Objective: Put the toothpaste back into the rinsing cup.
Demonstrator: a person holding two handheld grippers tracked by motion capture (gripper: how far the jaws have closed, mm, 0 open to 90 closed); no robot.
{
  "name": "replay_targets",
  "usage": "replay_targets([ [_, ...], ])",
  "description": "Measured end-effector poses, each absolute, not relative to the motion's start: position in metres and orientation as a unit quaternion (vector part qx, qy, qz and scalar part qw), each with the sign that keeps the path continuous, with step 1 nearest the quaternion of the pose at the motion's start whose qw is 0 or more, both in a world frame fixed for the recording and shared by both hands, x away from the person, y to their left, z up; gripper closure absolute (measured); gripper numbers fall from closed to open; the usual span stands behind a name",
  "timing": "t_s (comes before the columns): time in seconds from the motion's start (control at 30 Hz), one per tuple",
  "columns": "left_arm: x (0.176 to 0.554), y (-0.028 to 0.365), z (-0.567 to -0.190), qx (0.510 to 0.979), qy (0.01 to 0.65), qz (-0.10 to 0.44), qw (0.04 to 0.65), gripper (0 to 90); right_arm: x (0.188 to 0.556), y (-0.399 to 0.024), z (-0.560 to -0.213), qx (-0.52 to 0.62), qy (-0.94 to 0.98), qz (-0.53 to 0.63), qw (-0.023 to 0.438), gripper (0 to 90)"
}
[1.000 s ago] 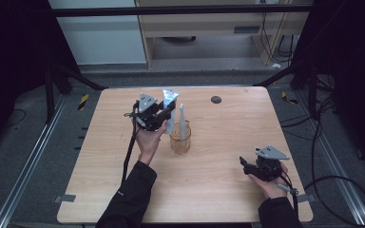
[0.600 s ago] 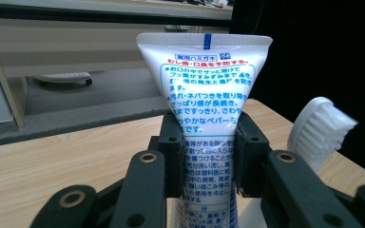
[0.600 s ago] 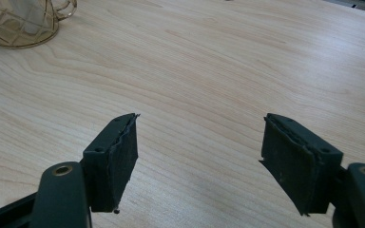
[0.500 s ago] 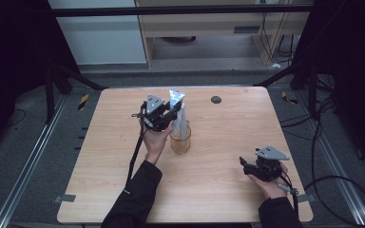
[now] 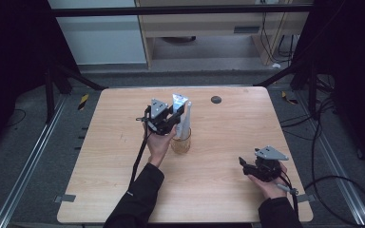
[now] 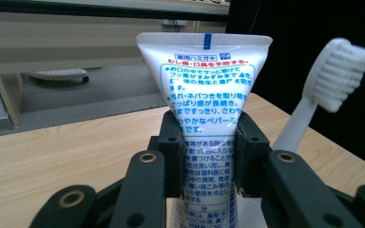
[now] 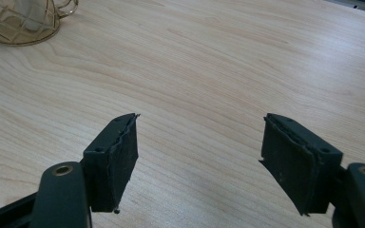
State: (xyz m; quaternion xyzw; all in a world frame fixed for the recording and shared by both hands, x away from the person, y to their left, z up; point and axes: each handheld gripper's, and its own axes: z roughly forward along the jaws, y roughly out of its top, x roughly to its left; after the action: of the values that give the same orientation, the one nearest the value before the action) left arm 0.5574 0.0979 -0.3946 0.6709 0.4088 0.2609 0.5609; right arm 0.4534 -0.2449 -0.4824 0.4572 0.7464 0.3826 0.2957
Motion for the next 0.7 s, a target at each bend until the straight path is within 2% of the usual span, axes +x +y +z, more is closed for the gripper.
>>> replay_targets([
  [0.7, 0.552, 0.100, -0.417, 0.697, 0.409, 0.255, 0.530, 67.0, 0.454, -0.244, -0.483, 0.454, 0.750, 0.380, 0.295, 28.1],
])
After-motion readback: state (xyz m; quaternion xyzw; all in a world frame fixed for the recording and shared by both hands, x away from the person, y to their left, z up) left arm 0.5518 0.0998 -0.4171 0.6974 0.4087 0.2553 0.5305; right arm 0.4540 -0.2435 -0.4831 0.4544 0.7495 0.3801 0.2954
